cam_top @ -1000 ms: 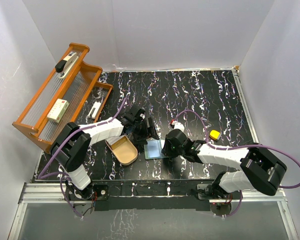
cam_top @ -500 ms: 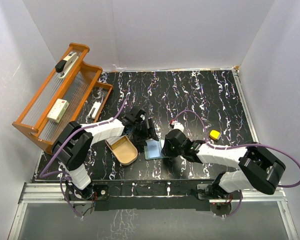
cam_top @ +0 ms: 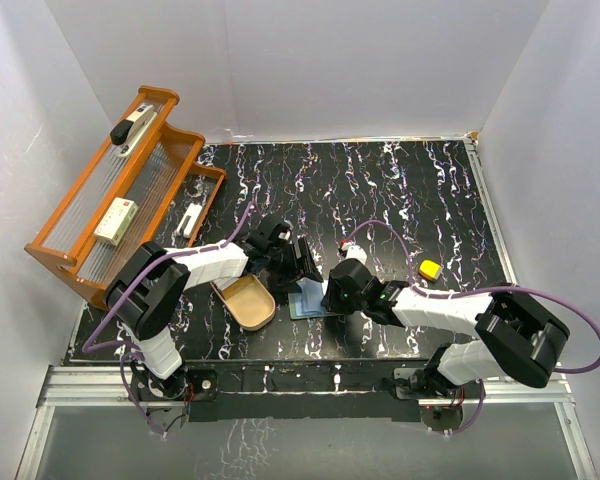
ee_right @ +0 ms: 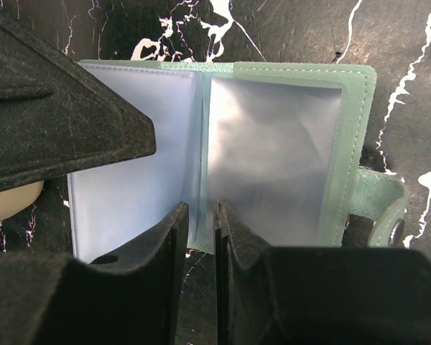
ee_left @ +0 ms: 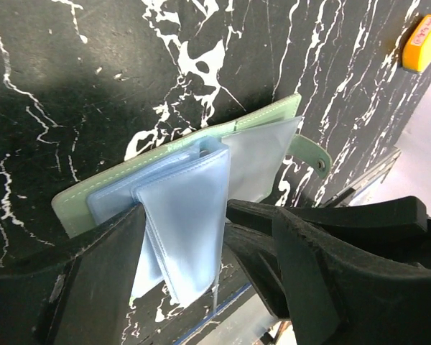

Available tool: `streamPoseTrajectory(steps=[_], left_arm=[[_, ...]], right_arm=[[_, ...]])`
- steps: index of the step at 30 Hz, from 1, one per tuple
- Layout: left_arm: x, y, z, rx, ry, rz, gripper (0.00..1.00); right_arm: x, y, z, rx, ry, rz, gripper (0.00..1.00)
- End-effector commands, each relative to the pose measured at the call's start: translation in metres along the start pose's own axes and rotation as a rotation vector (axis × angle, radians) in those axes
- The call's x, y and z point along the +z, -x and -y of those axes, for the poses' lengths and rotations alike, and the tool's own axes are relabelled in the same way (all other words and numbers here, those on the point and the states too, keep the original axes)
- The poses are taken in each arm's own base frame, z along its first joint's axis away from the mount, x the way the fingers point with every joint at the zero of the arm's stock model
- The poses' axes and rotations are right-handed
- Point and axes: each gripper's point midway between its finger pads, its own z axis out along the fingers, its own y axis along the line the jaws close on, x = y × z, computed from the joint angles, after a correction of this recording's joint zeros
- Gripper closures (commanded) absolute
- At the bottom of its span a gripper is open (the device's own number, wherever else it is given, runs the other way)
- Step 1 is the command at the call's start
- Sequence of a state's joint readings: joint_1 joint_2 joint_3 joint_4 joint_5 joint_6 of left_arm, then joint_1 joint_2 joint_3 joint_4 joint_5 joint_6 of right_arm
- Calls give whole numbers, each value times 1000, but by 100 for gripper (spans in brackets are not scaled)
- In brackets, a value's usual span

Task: Put the credit cards into the card holder
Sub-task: Open the card holder at the center of the board.

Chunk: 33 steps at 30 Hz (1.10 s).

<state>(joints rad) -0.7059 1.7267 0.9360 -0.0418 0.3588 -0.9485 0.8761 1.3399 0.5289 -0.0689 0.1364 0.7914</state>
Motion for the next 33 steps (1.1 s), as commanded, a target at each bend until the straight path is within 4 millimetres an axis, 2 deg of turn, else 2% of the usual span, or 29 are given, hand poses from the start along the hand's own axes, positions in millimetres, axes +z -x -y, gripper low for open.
streamPoseTrajectory(steps=[1, 6, 13, 16, 28, 33], left_arm=[[-9, -3, 21, -13, -102, -15, 30], [-17, -1, 32, -11, -141, 2, 31], [-18, 0, 32, -5, -134, 13, 35], [-17, 0, 33, -6, -147, 13, 39], [-14, -1, 35, -6, -161, 5, 75], [-13, -1, 37, -9, -170, 6, 86]], right_arm=[[2, 12, -11, 6, 23, 41, 80], [1, 11, -10, 3, 23, 42, 80], [-5, 17, -10, -4, 24, 71, 79], [-6, 17, -9, -5, 23, 74, 78], [-5, 17, -7, -13, 12, 73, 77], [-8, 18, -3, -18, -8, 82, 75]])
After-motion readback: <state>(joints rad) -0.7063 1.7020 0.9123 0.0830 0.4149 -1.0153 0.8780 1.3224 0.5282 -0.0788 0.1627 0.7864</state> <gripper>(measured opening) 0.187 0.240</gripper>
